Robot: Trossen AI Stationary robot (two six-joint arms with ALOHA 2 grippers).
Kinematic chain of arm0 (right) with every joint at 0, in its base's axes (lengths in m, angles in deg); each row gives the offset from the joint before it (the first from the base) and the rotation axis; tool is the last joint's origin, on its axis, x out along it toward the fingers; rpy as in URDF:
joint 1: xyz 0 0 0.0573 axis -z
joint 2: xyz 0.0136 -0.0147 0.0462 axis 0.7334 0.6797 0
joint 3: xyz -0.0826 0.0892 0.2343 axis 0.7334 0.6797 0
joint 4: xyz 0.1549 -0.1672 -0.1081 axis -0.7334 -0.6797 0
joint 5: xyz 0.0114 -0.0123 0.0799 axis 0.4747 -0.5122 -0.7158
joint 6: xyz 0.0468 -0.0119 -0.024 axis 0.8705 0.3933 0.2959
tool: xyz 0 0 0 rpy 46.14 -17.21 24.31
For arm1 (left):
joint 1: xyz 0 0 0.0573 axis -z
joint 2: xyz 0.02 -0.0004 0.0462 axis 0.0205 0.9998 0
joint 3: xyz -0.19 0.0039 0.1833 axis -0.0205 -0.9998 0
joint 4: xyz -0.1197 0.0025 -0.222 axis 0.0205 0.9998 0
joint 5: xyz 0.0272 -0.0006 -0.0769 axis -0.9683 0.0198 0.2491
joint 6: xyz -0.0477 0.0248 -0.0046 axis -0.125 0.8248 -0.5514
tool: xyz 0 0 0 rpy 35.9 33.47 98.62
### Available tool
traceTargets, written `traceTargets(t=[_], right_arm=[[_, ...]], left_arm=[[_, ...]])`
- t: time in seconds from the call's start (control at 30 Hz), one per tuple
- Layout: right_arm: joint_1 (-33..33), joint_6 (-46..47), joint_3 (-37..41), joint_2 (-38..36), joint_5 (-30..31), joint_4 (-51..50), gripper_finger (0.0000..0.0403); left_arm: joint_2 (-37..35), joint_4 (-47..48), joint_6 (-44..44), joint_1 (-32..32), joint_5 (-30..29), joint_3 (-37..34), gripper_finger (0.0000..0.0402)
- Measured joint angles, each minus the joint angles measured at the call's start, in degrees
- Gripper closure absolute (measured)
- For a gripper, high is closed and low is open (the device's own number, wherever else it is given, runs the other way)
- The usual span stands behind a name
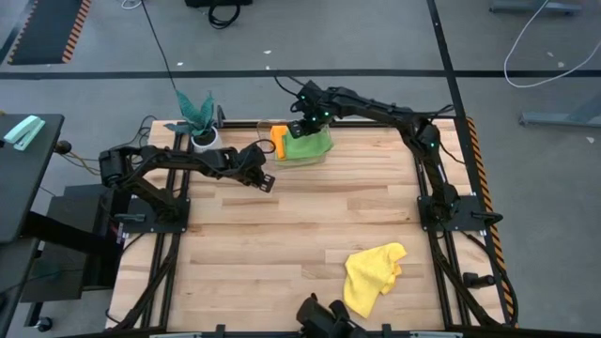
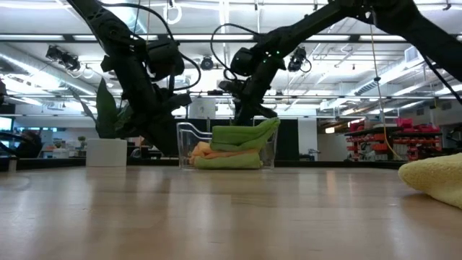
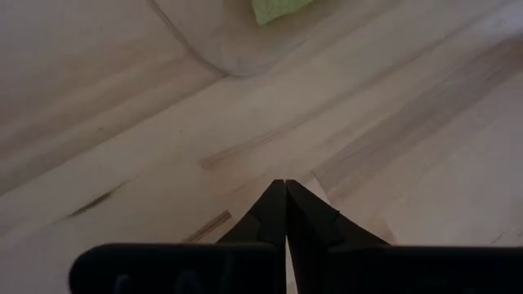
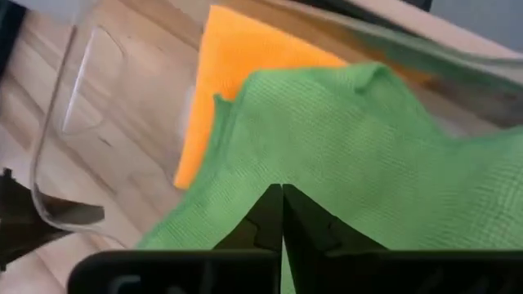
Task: Fold microfiber towels
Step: Put the green microfiber cloth into the transparent bin
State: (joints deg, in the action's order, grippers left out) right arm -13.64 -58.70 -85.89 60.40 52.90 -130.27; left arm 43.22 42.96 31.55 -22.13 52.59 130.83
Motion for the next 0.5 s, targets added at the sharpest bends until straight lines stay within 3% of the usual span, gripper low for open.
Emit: traceTargets(t=[0.33, 0.5], right_arm=[[-1.1, -2.7, 0.0, 4.7, 0.8, 0.6, 0.0398], [-3.1, -10.6, 0.0, 5.6, 10.5, 1.0, 0.0399]], left_arm=[[0.0, -0.8, -3.3, 1.8, -0.1, 0.0, 0.0372], [0.0, -1.6, -4.8, 3.2, -0.2, 0.0, 0.0383]])
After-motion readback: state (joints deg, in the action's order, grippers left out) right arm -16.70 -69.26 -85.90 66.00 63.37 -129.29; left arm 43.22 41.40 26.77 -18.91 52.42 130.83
